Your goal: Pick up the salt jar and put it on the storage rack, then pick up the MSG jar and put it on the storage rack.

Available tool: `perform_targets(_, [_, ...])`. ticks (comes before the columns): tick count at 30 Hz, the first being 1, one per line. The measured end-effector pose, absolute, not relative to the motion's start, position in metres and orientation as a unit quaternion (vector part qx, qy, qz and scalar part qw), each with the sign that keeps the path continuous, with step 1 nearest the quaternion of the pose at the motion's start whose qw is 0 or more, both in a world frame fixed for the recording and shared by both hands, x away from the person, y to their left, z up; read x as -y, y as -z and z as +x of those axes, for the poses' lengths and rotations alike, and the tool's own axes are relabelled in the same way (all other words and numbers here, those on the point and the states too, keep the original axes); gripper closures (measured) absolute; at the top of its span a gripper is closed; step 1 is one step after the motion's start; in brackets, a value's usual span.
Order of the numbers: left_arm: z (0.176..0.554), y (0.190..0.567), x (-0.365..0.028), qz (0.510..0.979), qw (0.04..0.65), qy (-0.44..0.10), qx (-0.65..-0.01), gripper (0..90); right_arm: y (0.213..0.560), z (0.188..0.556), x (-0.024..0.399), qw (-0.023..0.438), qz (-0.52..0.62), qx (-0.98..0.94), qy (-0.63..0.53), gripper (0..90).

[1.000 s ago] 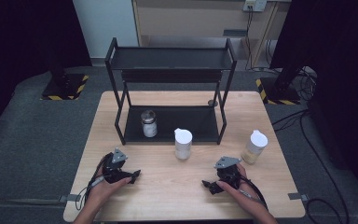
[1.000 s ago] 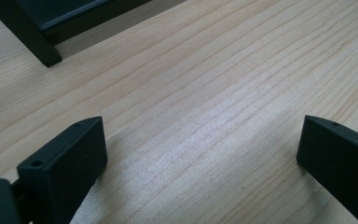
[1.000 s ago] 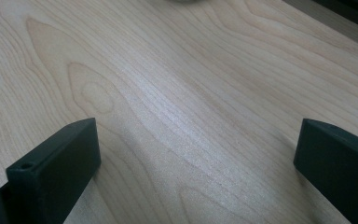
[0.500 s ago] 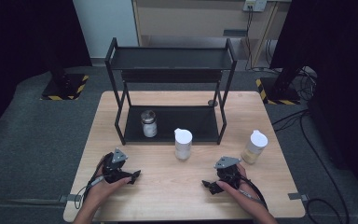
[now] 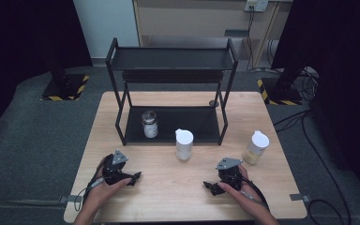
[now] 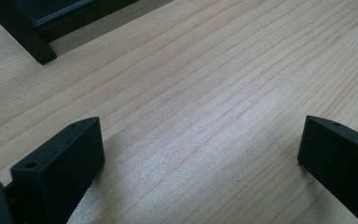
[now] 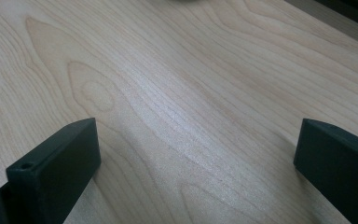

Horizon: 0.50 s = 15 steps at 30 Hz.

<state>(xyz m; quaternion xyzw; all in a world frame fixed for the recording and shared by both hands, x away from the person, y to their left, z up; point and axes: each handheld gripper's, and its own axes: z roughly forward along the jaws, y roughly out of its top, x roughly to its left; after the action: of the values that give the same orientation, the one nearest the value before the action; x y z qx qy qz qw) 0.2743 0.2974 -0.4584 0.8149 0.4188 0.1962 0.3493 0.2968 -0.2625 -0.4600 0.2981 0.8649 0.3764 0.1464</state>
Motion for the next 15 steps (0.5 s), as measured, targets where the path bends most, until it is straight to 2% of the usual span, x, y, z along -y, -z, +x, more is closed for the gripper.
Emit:
perform_targets(10, [0.2743,0.4584,-0.2975,0.815,0.349,-0.196,-0.419,0.0,0.4593,0.2949,0.2605,0.148,0.307,-0.863,-0.374,1.3])
perform_targets(15, [0.2743,0.4584,-0.2975,0.815,0.349,-0.196,-0.419,0.0,0.4553,0.2973,0.2677,0.131,0.322,-0.852,-0.392,4.5])
